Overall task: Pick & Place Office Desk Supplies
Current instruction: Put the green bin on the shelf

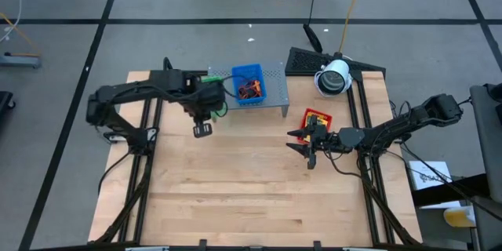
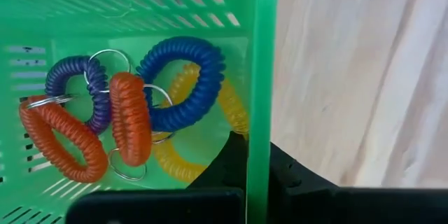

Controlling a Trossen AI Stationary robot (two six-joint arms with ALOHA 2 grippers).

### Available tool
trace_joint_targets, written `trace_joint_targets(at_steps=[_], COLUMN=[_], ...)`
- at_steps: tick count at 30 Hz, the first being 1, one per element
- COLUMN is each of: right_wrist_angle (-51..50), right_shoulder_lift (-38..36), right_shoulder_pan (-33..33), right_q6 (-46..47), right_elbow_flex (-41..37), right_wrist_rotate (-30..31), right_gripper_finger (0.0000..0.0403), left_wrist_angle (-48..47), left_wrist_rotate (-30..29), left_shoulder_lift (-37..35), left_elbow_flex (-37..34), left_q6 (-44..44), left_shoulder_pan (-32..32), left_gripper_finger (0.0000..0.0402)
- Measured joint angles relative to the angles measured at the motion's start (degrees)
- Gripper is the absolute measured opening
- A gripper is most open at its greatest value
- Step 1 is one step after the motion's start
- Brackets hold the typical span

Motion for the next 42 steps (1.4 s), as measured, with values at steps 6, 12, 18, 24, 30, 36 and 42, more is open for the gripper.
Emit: trace_joint_targets(at_steps=[6, 12, 18, 24, 30, 36, 42], right_wrist_angle=[-0.16, -2.68, -3.34, -1.49, 1.62, 3.53, 4.23], right_shoulder_lift=[0.00, 0.00, 0.00, 0.00, 0.00, 0.00, 0.00], right_shoulder_pan=[-0.21, -2.16, -4.01, -5.13, -5.27, -5.27, -5.93], right_q6=[-0.17, -0.02, -0.02, -1.15, -4.22, -6.39, -6.62], right_elbow_flex=[0.00, 0.00, 0.00, 0.00, 0.00, 0.00, 0.00], right_wrist_rotate=[0.17, 0.25, 0.20, 0.11, -0.09, -0.09, -0.11], right_gripper_finger=[0.0185, 0.0185, 0.0185, 0.0185, 0.0185, 0.0185, 0.0185], left_wrist_angle=[-1.90, -1.09, 2.52, 5.27, 7.29, 7.85, 7.85], left_wrist_rotate=[-2.29, -3.92, -4.55, -4.61, -4.61, -4.61, -4.64], left_shoulder_lift=[4.38, 6.82, 7.25, 7.25, 7.25, 7.25, 7.25], left_elbow_flex=[0.00, 0.00, 0.00, 0.00, -0.02, -0.02, -0.04], left_q6=[6.33, 8.64, 8.67, 8.11, 7.92, 7.68, 7.56], left_shoulder_pan=[0.33, 0.33, 0.61, 1.54, 2.11, 2.58, 4.05], left_gripper_finger=[0.0005, 0.0005, 0.0004, 0.0004, 0.0005, 0.0006, 0.0006])
